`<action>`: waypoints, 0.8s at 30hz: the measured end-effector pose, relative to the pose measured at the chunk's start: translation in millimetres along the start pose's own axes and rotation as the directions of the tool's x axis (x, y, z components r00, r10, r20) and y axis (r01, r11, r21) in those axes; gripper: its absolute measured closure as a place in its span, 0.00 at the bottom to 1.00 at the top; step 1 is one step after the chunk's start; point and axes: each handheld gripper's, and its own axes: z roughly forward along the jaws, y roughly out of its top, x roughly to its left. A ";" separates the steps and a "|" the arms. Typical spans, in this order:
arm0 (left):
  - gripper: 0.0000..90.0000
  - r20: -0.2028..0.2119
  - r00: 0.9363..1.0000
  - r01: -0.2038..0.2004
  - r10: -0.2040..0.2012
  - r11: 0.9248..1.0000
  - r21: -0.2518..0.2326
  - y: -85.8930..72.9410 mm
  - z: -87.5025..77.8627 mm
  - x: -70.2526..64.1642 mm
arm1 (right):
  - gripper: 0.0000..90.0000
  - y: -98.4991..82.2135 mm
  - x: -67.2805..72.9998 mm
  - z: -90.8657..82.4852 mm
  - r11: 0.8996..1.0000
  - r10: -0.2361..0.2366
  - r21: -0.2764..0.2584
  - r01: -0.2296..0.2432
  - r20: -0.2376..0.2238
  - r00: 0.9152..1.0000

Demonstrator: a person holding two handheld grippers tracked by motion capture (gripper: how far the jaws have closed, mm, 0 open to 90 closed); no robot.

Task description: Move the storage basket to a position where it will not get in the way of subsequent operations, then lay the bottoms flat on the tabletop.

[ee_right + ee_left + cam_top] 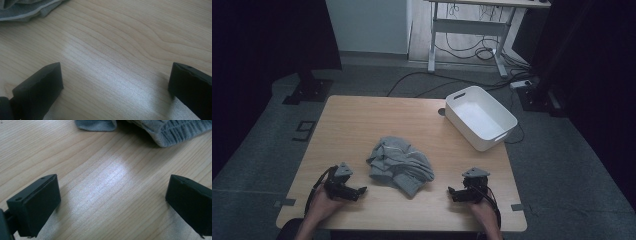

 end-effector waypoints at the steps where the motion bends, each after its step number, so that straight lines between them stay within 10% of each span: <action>1: 0.00 -0.001 1.000 0.001 -0.001 1.000 0.000 0.1 0.1 -0.1 | 0.00 -0.1 0.0 -0.1 1.000 0.001 0.000 -0.001 0.000 1.000; 15: 0.09 0.013 1.000 -0.004 0.004 1.000 0.003 3.7 -3.4 -0.1 | 0.00 5.7 1.2 -2.4 0.999 0.012 0.050 -0.011 -0.011 1.000; 24: 0.17 0.046 0.999 -0.005 0.009 0.995 -0.099 23.8 -15.7 -8.3 | 0.05 32.5 10.5 -14.4 1.000 0.008 0.010 -0.007 -0.102 0.995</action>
